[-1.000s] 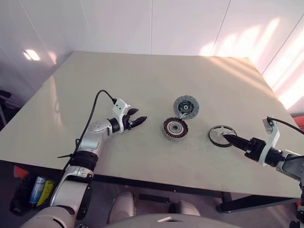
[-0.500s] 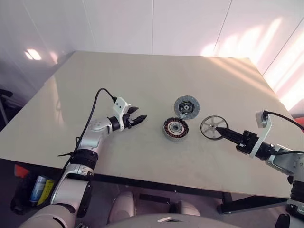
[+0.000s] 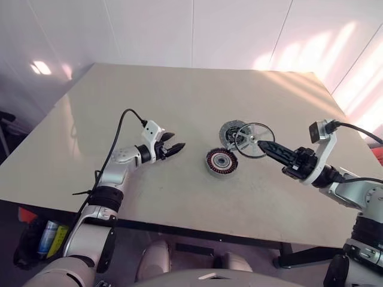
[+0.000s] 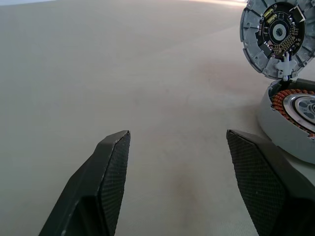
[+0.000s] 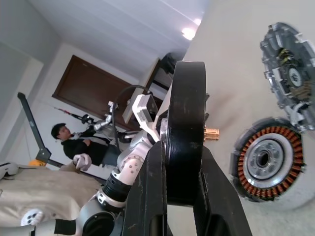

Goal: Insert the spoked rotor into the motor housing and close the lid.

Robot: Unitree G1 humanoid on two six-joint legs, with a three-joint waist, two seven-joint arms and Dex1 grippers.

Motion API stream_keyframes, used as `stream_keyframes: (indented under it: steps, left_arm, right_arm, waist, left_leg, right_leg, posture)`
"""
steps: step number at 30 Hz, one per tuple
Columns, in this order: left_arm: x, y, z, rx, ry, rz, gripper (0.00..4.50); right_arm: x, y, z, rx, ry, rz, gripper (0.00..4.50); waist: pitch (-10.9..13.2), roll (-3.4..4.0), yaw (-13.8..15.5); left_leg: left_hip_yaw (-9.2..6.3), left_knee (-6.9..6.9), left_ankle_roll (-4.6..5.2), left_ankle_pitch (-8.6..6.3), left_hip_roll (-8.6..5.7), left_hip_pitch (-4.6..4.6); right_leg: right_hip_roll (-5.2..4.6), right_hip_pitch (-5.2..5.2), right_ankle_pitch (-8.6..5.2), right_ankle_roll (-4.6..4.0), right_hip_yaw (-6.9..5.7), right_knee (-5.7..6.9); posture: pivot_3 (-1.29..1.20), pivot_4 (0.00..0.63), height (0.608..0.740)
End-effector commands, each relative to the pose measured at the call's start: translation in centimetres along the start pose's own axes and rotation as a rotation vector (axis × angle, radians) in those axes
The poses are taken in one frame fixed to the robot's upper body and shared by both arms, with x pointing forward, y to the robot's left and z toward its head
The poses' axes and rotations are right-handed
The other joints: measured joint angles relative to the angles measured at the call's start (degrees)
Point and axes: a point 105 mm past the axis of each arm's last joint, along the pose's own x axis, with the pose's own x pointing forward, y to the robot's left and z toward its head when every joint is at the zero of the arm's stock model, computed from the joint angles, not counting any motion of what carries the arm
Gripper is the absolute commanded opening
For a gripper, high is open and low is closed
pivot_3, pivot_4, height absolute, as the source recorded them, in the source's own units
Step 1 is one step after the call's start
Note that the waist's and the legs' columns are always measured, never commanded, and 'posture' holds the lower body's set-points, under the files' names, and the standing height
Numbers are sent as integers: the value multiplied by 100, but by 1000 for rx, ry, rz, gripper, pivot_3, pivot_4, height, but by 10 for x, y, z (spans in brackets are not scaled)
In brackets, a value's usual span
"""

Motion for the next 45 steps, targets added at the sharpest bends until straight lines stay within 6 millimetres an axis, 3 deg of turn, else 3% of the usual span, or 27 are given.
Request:
stream_keyframes:
  steps: [1, 3, 8, 18, 28, 45]
  left_arm:
    - [0, 2, 18, 50, -45, 12, 3337]
    - [-1, 3, 20, 52, -50, 18, 3337]
    - [-8, 2, 27, 58, -53, 32, 3337]
    - [-11, 1, 31, 51, -46, 46, 3337]
    - [-9, 2, 28, 49, -36, 45, 3337]
    - [-14, 3, 28, 62, -28, 47, 3337]
  right_arm:
    - [22, -23, 2, 72, -6, -128, 360]
    - [29, -35, -4, 118, 13, -186, 360]
    - [40, -36, -15, 149, 56, -192, 360]
    - [45, -30, -20, 158, 78, -167, 360]
    - [57, -10, -26, 187, 55, -82, 360]
    - [55, -23, -46, 298, 42, -154, 360]
  waist:
    - [0, -1, -24]
    - [0, -1, -29]
    - [0, 0, -2]
    - [0, 0, -6]
    - [0, 0, -5]
    - [-1, -2, -11]
  left_leg:
    - [0, -3, -5, 3, 0, 1]
    - [0, -5, -13, 8, -2, 1]
    - [-1, -12, -15, 9, -4, -43]
    - [0, -10, -20, 13, -3, -54]
    - [-1, -11, -25, 16, -2, -53]
    - [-3, -11, -27, 16, -3, -55]
  right_leg:
    - [0, -1, 0, 0, 0, 1]
    - [0, -3, 0, 0, 0, 2]
    - [-1, -50, 1, -2, -4, 5]
    - [-1, -63, 2, -3, -6, 13]
    - [0, -64, 3, -4, -6, 15]
    - [0, -63, 4, -1, -6, 15]
  posture:
    - [0, 0, 740]
    - [0, 0, 740]
    - [0, 0, 740]
    - [0, 0, 740]
    - [0, 0, 740]
    - [0, 0, 740]
